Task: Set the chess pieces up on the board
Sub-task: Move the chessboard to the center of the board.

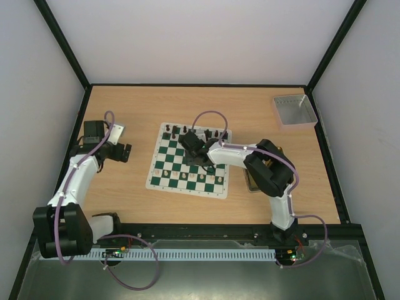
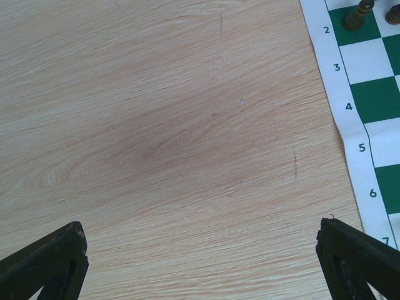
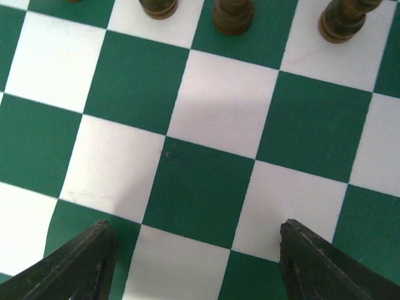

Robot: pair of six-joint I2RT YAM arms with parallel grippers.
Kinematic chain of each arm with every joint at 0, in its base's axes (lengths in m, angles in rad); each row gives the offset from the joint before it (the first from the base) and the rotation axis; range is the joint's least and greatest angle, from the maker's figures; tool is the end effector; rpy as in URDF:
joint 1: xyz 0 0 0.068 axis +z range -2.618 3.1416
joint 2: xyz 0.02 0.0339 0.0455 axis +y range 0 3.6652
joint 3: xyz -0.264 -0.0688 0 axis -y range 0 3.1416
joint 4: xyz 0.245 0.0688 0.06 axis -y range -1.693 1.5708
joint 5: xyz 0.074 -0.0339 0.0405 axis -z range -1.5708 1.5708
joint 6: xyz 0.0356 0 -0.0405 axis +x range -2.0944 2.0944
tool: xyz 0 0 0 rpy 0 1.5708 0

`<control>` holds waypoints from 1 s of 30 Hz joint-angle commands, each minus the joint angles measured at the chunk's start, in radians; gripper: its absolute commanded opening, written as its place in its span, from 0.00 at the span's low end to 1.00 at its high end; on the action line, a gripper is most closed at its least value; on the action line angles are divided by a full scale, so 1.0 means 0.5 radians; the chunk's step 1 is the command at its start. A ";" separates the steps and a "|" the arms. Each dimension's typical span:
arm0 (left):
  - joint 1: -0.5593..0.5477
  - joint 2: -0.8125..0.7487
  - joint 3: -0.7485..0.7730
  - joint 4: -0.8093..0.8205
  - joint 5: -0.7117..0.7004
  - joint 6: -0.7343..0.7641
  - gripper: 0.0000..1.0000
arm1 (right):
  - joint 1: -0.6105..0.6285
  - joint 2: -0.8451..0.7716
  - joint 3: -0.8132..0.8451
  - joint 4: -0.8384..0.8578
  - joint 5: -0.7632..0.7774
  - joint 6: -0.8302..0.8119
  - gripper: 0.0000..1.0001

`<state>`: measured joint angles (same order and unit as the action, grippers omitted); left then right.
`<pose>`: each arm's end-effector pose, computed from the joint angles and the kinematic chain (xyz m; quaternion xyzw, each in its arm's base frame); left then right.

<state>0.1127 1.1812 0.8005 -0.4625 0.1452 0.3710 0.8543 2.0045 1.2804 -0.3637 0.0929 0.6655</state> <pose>0.2412 0.0221 0.2408 0.1456 0.9210 0.0192 0.3608 0.2685 0.3033 0.1388 -0.0804 0.9667 0.1319 0.2042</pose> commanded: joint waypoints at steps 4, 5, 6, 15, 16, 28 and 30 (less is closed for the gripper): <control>0.020 -0.101 0.034 -0.124 -0.045 0.030 1.00 | 0.196 0.075 -0.198 -0.232 -0.188 0.137 0.69; 0.023 -0.111 0.035 -0.131 -0.045 0.031 1.00 | 0.215 0.075 -0.203 -0.240 -0.183 0.132 0.69; 0.023 -0.133 0.036 -0.149 -0.050 0.040 1.00 | 0.251 0.067 -0.221 -0.245 -0.178 0.115 0.69; 0.034 -0.192 0.047 -0.203 -0.069 0.060 1.00 | 0.324 0.023 -0.299 -0.286 -0.090 0.015 0.68; 0.035 -0.193 0.048 -0.207 -0.069 0.062 1.00 | 0.325 0.014 -0.312 -0.283 -0.083 0.004 0.68; 0.034 -0.200 0.008 -0.235 -0.055 0.109 1.00 | 0.392 -0.099 -0.461 -0.325 0.035 -0.050 0.68; 0.035 -0.198 -0.007 -0.236 -0.054 0.125 1.00 | 0.393 -0.125 -0.481 -0.340 0.056 -0.102 0.68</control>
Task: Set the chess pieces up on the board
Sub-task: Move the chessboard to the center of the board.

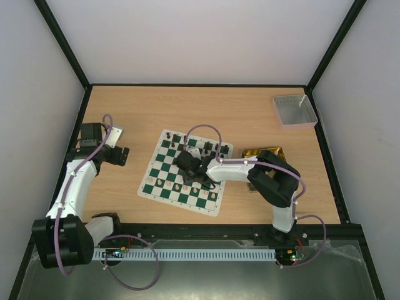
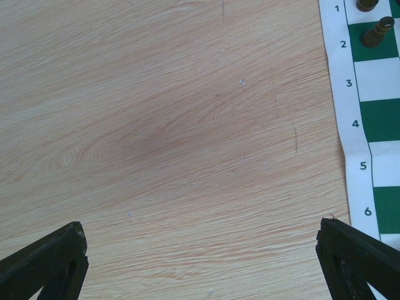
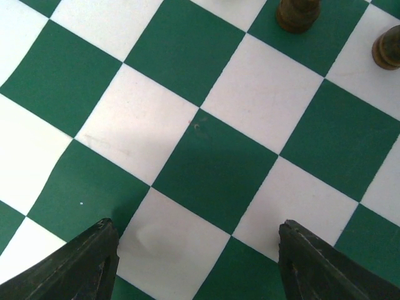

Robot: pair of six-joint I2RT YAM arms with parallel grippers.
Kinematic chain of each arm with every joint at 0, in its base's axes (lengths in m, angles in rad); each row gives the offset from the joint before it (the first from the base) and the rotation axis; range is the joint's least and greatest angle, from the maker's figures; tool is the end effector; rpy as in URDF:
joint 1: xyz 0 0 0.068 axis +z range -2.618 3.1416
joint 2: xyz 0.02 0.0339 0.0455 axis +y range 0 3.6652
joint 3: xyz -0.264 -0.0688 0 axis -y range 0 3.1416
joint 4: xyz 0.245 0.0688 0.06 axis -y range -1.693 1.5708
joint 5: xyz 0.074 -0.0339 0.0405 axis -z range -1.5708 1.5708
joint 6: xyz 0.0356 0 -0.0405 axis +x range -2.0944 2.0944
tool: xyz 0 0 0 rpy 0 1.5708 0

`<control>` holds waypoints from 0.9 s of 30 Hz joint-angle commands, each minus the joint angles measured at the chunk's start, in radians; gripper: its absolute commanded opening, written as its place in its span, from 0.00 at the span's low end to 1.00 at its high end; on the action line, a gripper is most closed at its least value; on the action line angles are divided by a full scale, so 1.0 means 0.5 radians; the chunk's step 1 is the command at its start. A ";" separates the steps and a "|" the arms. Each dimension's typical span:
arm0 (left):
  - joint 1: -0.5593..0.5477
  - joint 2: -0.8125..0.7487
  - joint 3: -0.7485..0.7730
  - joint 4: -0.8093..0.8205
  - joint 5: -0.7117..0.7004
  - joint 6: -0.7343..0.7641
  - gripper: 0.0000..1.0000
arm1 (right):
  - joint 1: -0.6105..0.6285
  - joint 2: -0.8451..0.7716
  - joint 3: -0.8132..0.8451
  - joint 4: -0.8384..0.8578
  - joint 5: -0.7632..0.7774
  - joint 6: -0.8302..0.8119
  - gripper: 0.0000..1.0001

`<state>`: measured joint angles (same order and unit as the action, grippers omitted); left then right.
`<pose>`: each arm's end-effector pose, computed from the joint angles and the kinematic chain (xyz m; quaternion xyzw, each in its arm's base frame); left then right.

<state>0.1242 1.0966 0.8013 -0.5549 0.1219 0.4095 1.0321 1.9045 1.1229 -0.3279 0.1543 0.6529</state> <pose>0.2223 0.0234 0.2523 0.1540 0.9215 0.0378 0.3545 0.1951 0.3158 0.1352 -0.1656 0.9565 0.1202 0.2077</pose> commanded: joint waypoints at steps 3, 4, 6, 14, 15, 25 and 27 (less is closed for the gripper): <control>0.012 -0.024 -0.035 -0.052 0.018 0.068 1.00 | 0.045 0.029 -0.185 -0.439 -0.028 -0.088 0.70; 0.012 -0.019 -0.042 -0.054 0.036 0.078 1.00 | 0.046 0.014 -0.186 -0.449 -0.005 -0.088 0.71; 0.012 -0.001 -0.041 -0.062 0.066 0.090 1.00 | 0.048 -0.021 -0.184 -0.469 0.052 -0.073 0.73; -0.008 0.093 0.006 -0.071 0.207 0.075 0.88 | 0.049 -0.125 -0.091 -0.482 0.218 0.012 0.83; -0.032 0.104 0.008 -0.074 0.219 0.071 0.83 | 0.050 -0.133 -0.079 -0.480 0.219 0.021 0.85; -0.415 0.210 0.012 -0.048 0.126 0.007 0.32 | 0.049 -0.399 -0.006 -0.427 0.133 0.047 0.89; -0.490 0.256 0.014 -0.025 0.112 0.001 0.23 | 0.049 -0.466 0.002 -0.449 0.139 0.060 0.89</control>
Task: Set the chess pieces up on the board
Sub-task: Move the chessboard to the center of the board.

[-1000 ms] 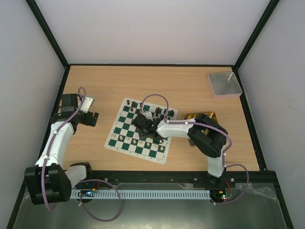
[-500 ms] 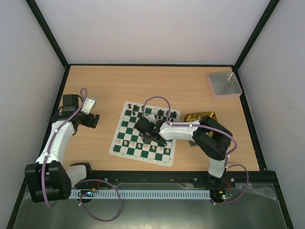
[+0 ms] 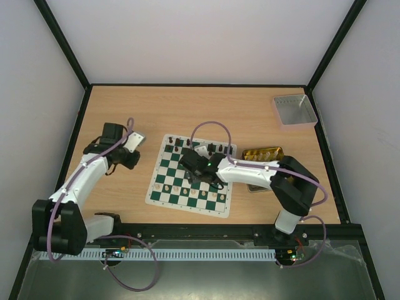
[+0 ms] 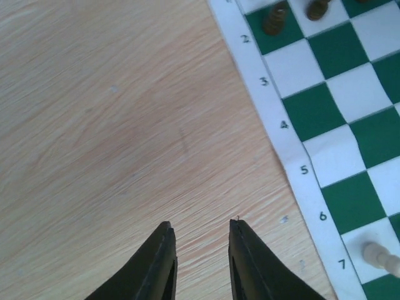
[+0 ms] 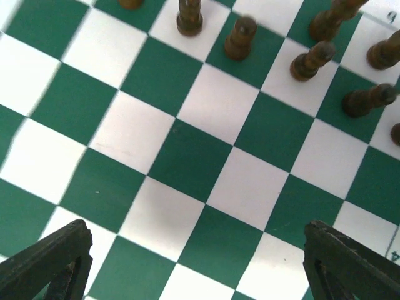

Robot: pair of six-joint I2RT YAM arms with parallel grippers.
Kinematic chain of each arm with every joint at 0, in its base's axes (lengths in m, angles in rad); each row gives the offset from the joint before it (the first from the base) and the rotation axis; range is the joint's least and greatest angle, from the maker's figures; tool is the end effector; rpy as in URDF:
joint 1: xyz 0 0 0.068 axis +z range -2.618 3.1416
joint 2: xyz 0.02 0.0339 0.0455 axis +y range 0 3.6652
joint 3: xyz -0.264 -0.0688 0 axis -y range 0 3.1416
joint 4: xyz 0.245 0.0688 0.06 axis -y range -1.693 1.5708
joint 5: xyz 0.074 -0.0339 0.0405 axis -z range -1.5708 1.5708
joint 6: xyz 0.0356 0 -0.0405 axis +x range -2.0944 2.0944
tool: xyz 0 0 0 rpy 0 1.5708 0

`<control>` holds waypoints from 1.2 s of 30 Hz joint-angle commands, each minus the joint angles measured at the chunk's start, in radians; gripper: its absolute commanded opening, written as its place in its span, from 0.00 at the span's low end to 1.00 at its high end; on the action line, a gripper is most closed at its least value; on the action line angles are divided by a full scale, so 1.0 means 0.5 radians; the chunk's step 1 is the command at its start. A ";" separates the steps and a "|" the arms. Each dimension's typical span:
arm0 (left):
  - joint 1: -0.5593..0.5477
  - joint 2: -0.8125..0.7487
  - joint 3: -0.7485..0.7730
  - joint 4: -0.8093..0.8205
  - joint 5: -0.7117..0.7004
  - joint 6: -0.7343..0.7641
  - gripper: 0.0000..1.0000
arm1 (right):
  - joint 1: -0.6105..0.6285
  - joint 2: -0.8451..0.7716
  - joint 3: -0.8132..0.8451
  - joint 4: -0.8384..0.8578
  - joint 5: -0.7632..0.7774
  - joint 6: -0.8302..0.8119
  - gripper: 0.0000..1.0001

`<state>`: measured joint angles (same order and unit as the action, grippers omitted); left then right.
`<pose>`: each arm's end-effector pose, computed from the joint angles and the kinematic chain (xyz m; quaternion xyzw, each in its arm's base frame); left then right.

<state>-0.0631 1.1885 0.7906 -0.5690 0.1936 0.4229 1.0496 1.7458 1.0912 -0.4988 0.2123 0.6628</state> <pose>0.2316 -0.0215 0.2292 0.2566 0.9155 -0.0378 0.3077 0.1763 0.2920 0.1724 -0.1654 0.9589 0.0877 0.2133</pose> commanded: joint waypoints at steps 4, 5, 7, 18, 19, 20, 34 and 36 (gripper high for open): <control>-0.216 0.214 0.065 0.024 -0.053 -0.024 0.03 | 0.012 -0.367 0.022 -0.123 0.047 0.089 0.89; -0.240 0.253 0.077 0.025 -0.050 -0.021 0.02 | 0.013 -0.426 0.004 -0.129 0.058 0.105 0.89; -0.287 0.335 0.097 0.038 -0.042 -0.020 0.02 | 0.010 -0.554 -0.026 -0.138 0.065 0.135 0.89; -0.463 0.753 0.308 0.127 -0.012 -0.041 0.02 | 0.011 -1.071 -0.141 -0.298 0.162 0.293 0.88; -0.470 0.802 0.333 0.122 0.003 -0.043 0.02 | 0.011 -1.099 -0.159 -0.312 0.173 0.302 0.88; -0.479 0.832 0.359 0.118 0.013 -0.047 0.02 | 0.010 -1.122 -0.177 -0.323 0.179 0.308 0.88; -0.610 1.079 0.434 0.159 -0.058 -0.075 0.02 | 0.009 -1.301 -0.275 -0.390 0.221 0.320 0.88; -0.615 1.083 0.430 0.162 -0.062 -0.079 0.02 | 0.010 -1.304 -0.278 -0.392 0.218 0.319 0.88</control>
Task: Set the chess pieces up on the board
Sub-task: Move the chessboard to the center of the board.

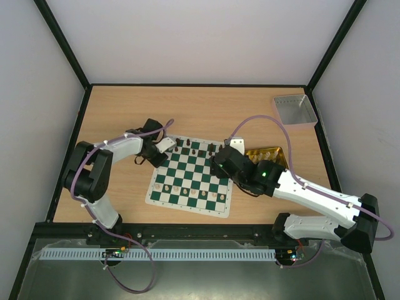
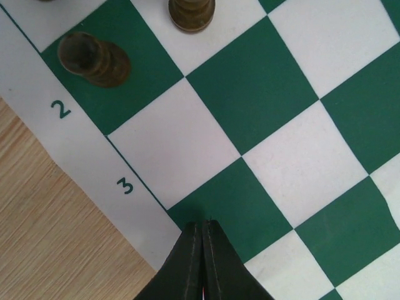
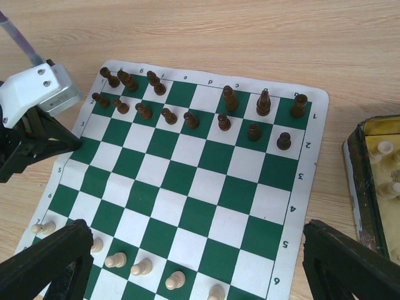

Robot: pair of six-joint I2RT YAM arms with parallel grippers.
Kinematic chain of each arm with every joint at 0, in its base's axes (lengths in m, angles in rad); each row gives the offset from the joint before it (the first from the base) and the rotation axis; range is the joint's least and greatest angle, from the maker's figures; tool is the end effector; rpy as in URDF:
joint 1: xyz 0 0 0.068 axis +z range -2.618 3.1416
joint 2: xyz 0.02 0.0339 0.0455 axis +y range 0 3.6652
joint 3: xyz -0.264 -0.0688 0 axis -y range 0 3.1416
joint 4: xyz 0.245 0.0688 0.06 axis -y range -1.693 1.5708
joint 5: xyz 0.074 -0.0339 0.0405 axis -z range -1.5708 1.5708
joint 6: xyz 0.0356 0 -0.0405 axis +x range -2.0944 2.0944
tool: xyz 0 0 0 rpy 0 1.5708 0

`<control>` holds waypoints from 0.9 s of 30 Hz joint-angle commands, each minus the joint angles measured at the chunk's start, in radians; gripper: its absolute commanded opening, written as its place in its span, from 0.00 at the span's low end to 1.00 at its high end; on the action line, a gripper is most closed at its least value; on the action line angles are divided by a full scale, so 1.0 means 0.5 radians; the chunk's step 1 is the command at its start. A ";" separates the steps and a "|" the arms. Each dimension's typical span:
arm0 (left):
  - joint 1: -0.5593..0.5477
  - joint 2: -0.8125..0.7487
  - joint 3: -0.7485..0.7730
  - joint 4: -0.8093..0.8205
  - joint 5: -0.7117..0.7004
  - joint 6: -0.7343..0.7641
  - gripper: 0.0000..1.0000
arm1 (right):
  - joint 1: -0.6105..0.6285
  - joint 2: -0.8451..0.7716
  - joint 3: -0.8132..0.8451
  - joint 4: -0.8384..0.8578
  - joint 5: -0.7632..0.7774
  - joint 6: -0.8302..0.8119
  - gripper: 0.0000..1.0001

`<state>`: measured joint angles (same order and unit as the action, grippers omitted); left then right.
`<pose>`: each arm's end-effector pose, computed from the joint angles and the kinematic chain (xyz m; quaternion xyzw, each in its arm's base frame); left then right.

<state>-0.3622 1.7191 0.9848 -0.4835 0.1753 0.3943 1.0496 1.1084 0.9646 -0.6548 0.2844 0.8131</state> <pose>0.2959 -0.1188 0.1526 0.3764 0.9057 -0.0834 0.1763 0.1226 0.1934 0.2966 -0.0552 0.9169 0.2208 0.3278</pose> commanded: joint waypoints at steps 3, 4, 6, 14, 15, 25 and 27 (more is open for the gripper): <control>-0.021 0.025 0.021 0.000 -0.037 -0.021 0.02 | 0.011 -0.038 -0.027 -0.080 0.066 0.021 0.88; -0.020 0.028 0.012 0.006 -0.044 -0.020 0.02 | 0.011 -0.041 -0.030 -0.079 0.064 0.021 0.88; -0.021 0.026 -0.015 0.016 -0.062 -0.021 0.02 | 0.011 -0.046 -0.035 -0.079 0.059 0.022 0.88; -0.020 -0.002 -0.175 0.079 -0.097 -0.009 0.02 | 0.011 -0.049 -0.076 -0.050 0.030 0.024 0.88; -0.021 -0.005 -0.190 0.084 -0.093 -0.009 0.03 | 0.009 -0.049 -0.079 -0.049 0.032 0.026 0.88; -0.019 -0.121 -0.359 0.131 -0.083 -0.017 0.02 | 0.010 -0.064 -0.097 -0.042 0.017 0.027 0.88; -0.020 -0.144 -0.388 0.132 -0.085 -0.018 0.02 | 0.011 -0.063 -0.103 -0.037 0.017 0.027 0.88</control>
<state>-0.3664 1.6516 0.8516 -0.3405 0.1463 0.3920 1.0496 1.0943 0.9329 -0.6571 0.2787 0.8139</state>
